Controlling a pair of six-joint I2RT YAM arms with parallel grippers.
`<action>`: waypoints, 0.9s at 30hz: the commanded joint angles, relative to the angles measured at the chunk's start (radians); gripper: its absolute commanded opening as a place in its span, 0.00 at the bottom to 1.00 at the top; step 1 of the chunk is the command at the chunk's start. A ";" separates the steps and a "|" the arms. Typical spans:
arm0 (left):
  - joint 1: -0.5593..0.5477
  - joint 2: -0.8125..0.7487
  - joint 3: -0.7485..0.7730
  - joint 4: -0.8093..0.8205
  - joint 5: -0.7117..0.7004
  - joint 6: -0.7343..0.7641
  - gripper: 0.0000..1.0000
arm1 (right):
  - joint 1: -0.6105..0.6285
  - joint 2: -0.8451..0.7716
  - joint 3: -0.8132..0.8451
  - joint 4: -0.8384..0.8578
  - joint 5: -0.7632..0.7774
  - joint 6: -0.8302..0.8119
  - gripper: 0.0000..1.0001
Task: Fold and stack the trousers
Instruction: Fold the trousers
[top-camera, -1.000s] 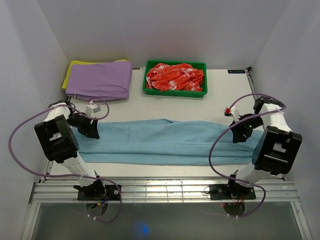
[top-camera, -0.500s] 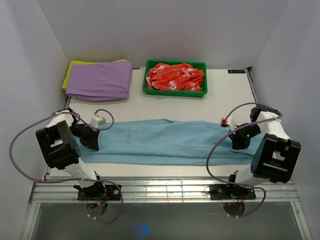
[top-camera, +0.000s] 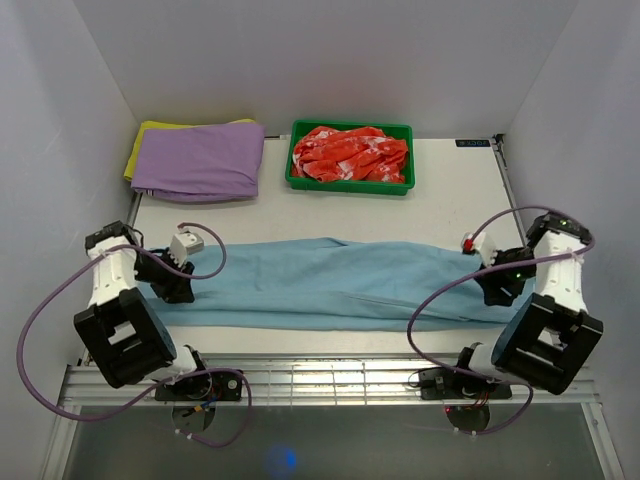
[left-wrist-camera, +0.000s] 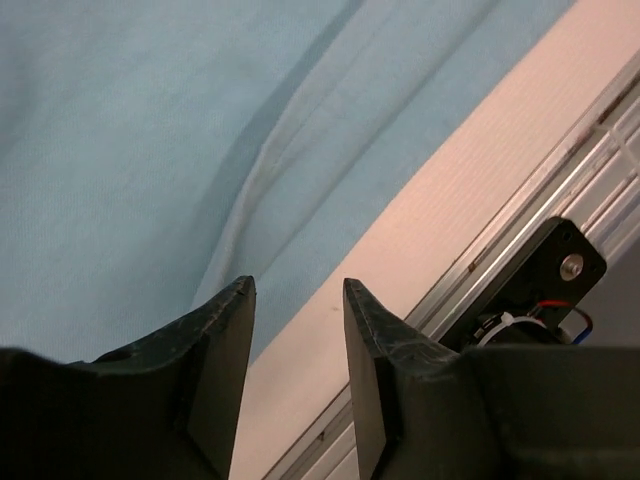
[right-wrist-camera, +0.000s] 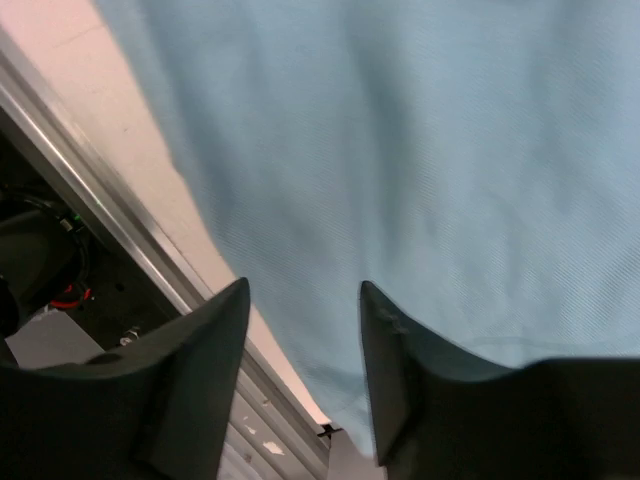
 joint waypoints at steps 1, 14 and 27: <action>0.107 -0.021 0.077 -0.001 0.134 -0.016 0.52 | -0.156 0.091 0.229 -0.074 -0.147 0.048 0.58; 0.235 0.286 0.341 -0.094 0.015 0.092 0.71 | -0.352 0.069 0.139 -0.072 0.091 -0.281 0.98; 0.225 0.254 0.174 -0.061 -0.194 0.252 0.72 | -0.350 0.049 0.012 0.045 0.210 -0.374 0.98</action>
